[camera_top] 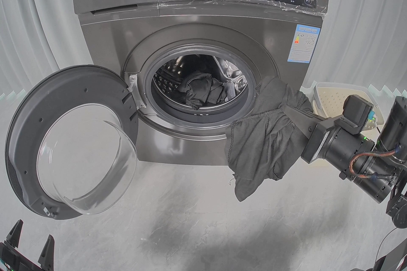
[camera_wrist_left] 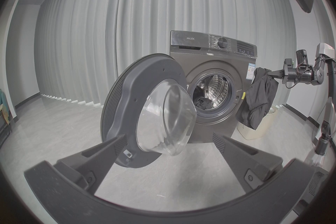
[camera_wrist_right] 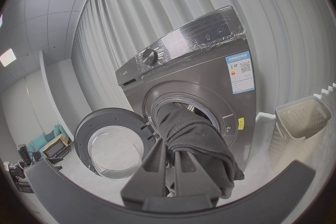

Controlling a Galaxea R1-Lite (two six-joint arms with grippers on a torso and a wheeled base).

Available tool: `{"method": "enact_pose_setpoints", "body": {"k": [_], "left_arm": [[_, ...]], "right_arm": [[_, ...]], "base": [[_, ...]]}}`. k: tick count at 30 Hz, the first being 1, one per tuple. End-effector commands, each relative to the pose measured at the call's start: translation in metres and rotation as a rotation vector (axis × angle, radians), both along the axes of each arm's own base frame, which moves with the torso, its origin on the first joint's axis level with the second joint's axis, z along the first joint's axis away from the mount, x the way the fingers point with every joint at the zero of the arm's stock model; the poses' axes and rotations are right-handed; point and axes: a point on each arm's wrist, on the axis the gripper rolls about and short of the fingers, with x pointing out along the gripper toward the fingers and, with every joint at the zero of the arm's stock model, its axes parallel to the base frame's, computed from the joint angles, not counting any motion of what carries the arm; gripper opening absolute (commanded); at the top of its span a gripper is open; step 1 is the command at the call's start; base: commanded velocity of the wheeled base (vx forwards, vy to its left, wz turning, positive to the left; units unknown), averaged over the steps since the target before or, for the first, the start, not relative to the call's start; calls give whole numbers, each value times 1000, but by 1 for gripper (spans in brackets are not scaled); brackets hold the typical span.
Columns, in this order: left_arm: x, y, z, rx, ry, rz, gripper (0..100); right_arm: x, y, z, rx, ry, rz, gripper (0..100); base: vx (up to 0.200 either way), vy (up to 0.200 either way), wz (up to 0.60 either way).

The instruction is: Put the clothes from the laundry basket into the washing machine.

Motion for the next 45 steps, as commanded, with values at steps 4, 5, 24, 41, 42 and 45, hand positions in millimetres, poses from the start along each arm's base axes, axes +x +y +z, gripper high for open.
{"method": "enact_pose_setpoints", "body": {"k": [4, 5, 24, 41, 42, 45], "left_arm": [[0, 0, -4, 0, 0, 0, 100], [0, 0, -4, 0, 0, 0, 100], [0, -1, -4, 82, -7, -57, 100], [30, -7, 81, 67, 55, -319, 100], [51, -8, 87, 92, 97, -354, 100], [87, -8, 100, 120, 83, -377, 100]], "right_arm": [[0, 0, -2, -5, 5, 1, 0], [0, 0, -3, -7, 8, 1, 0], [8, 39, -10, -25, 32, -13, 0], [40, 77, -3, 83, 49, -40, 0], [43, 82, -1, 100, 47, -34, 0], [48, 88, 3, 118, 36, -34, 0]], "base": [[100, 0, 0], [0, 0, 0], [0, 0, 0], [0, 0, 0], [0, 0, 0], [0, 0, 0]]}}
